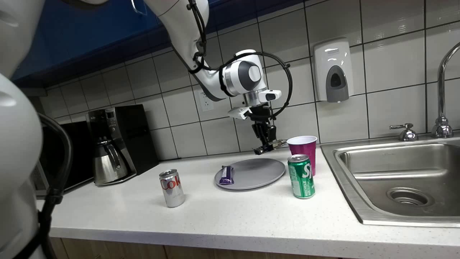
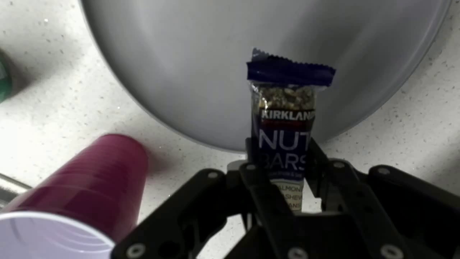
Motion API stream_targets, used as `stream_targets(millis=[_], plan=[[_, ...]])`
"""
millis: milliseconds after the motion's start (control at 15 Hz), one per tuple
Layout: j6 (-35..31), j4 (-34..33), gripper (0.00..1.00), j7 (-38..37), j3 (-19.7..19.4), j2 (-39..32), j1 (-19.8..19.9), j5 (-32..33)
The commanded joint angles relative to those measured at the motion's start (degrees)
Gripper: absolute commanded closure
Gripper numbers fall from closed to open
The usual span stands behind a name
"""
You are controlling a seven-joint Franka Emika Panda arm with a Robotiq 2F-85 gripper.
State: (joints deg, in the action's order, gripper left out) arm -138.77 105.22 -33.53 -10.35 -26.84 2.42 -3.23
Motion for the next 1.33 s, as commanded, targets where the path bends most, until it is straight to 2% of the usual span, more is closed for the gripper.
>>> stream_targets(millis=[0, 1267], plan=[[3.3, -4.4, 0.92, 3.4, 0.3, -1.5, 1.8, -1.4], [13.7, -26.2, 0.92, 7.6, 0.8, -16.3, 6.2, -3.7]])
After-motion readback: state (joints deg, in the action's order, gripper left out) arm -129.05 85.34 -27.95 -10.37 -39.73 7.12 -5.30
